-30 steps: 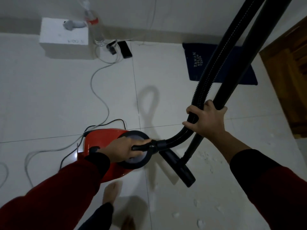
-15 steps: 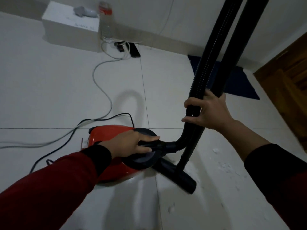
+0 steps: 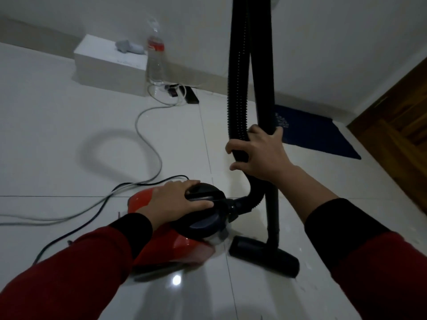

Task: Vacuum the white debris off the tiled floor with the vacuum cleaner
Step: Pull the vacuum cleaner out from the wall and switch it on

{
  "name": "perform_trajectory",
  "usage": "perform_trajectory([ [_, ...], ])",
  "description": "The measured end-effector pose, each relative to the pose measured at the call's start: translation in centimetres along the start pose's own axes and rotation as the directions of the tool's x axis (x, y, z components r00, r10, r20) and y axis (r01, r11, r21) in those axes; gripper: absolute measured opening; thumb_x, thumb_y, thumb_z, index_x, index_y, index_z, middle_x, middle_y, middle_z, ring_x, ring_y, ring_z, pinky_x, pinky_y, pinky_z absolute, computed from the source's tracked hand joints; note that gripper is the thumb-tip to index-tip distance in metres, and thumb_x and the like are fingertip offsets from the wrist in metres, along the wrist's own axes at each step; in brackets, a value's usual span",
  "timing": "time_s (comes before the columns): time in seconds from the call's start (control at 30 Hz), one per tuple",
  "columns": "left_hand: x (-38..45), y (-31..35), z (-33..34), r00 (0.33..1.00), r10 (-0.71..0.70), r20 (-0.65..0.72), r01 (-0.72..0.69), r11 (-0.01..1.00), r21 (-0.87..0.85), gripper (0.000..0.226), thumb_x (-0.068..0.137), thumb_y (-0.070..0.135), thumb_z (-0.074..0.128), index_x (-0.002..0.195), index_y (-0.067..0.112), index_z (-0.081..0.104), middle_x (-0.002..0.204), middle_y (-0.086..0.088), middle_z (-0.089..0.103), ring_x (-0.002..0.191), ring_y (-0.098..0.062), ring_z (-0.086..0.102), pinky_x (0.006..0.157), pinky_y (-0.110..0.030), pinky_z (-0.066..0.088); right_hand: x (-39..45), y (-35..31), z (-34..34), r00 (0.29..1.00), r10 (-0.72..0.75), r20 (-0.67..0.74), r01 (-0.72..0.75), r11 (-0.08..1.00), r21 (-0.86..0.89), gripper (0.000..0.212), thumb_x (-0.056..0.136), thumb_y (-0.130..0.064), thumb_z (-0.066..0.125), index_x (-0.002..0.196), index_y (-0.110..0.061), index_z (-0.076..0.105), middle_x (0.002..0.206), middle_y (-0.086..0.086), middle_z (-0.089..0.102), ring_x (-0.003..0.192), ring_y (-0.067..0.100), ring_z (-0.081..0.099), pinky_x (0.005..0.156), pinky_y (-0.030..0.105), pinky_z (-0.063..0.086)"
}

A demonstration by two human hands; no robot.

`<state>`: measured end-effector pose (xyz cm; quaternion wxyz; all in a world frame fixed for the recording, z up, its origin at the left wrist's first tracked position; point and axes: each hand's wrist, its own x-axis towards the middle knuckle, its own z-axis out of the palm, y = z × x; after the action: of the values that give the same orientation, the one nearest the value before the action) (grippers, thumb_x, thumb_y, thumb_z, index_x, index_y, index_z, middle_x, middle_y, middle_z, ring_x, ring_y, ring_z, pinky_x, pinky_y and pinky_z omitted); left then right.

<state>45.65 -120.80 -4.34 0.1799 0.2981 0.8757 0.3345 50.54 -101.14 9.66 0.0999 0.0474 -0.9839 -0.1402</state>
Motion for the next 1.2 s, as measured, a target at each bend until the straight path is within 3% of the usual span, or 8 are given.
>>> perform_trajectory([
  [0.07,-0.4,-1.2,-0.6,0.998,0.05,0.04,-0.045,0.994,-0.104,0.083,0.053,0.082,0.062,0.124,0.039,0.055,0.115,0.012,0.062,0.109,-0.011,0.058,0.096,-0.032,0.045,0.3,0.3,-0.1,1.0,0.007,0.025,-0.007,1.0,-0.013,0.037,0.068,-0.05,0.076,0.098,-0.033,0.064,0.084,0.002,0.059,0.104,0.025,0.051,0.082,0.048,0.028],
  [0.17,-1.4,-4.0,-3.4,0.942,0.222,0.25,-0.188,0.97,-0.152,0.09,0.053,0.046,0.086,0.134,0.033,0.048,0.125,0.014,0.052,0.115,0.002,0.047,0.095,-0.004,0.032,0.8,0.4,-0.3,0.999,0.003,0.045,-0.001,1.0,-0.031,0.037,0.067,-0.051,0.077,0.098,-0.034,0.065,0.084,0.001,0.059,0.103,0.025,0.052,0.084,0.049,0.028],
  [0.3,-0.9,-7.9,-5.8,0.861,0.206,0.465,-0.299,0.944,0.137,0.112,0.055,0.031,0.088,0.148,0.031,0.025,0.154,0.011,0.026,0.14,-0.007,0.023,0.108,-0.015,0.014,1.4,-0.1,-0.1,0.997,-0.027,0.071,0.032,0.997,-0.069,0.038,0.066,-0.051,0.078,0.097,-0.035,0.065,0.078,-0.002,0.052,0.099,0.025,0.052,0.082,0.048,0.031],
  [0.43,0.5,-8.8,-6.9,0.791,0.211,0.574,-0.386,0.901,0.2,0.111,0.06,0.008,0.082,0.15,0.029,0.019,0.158,0.011,0.017,0.144,-0.01,0.015,0.106,-0.014,0.01,1.9,-0.9,0.2,0.995,-0.037,0.094,0.046,0.994,-0.095,0.039,0.065,-0.051,0.079,0.098,-0.035,0.066,0.077,-0.001,0.051,0.098,0.025,0.053,0.083,0.05,0.032],
  [0.9,-0.4,-11.4,-5.1,0.838,0.311,0.449,-0.464,0.838,0.286,0.1,0.069,0.009,0.074,0.149,0.032,0.02,0.158,0.014,0.017,0.144,-0.01,0.02,0.115,-0.033,0.024,2.5,-2.4,1.5,0.994,-0.073,0.086,0.085,0.987,-0.137,0.04,0.059,-0.045,0.085,0.092,-0.031,0.068,0.073,0.003,0.058,0.089,0.028,0.059,0.078,0.054,0.037],
  [1.1,-3.0,-8.7,-6.4,0.867,0.257,0.427,-0.452,0.767,0.455,0.083,0.078,0.011,0.067,0.148,0.028,0.026,0.156,0.007,0.027,0.14,-0.014,0.031,0.113,-0.027,0.025,2.1,-3.7,0.3,0.97,-0.053,0.236,0.091,0.984,-0.152,0.039,0.076,-0.054,0.068,0.112,-0.041,0.06,0.094,-0.001,0.061,0.11,0.021,0.046,0.089,0.048,0.027],
  [1.17,-3.6,-6.4,-8.5,0.857,0.443,0.263,-0.514,0.7,0.496,0.076,0.075,0.016,0.072,0.143,0.024,0.039,0.146,0.001,0.046,0.128,-0.018,0.048,0.103,-0.032,0.036,1.9,-4.0,0.2,0.963,-0.075,0.259,0.116,0.982,-0.15,0.04,0.078,-0.056,0.065,0.115,-0.042,0.057,0.095,-0.003,0.059,0.111,0.019,0.044,0.09,0.048,0.027],
  [1.2,-3.7,-5.0,-10.0,0.79,0.6,0.127,-0.568,0.637,0.522,0.073,0.072,0.019,0.076,0.138,0.021,0.046,0.139,-0.004,0.054,0.121,-0.021,0.054,0.098,-0.036,0.041,1.7,-4.0,0.1,0.961,-0.081,0.264,0.123,0.982,-0.147,0.041,0.079,-0.056,0.063,0.117,-0.043,0.055,0.096,-0.004,0.059,0.112,0.019,0.043,0.091,0.048,0.027],
])
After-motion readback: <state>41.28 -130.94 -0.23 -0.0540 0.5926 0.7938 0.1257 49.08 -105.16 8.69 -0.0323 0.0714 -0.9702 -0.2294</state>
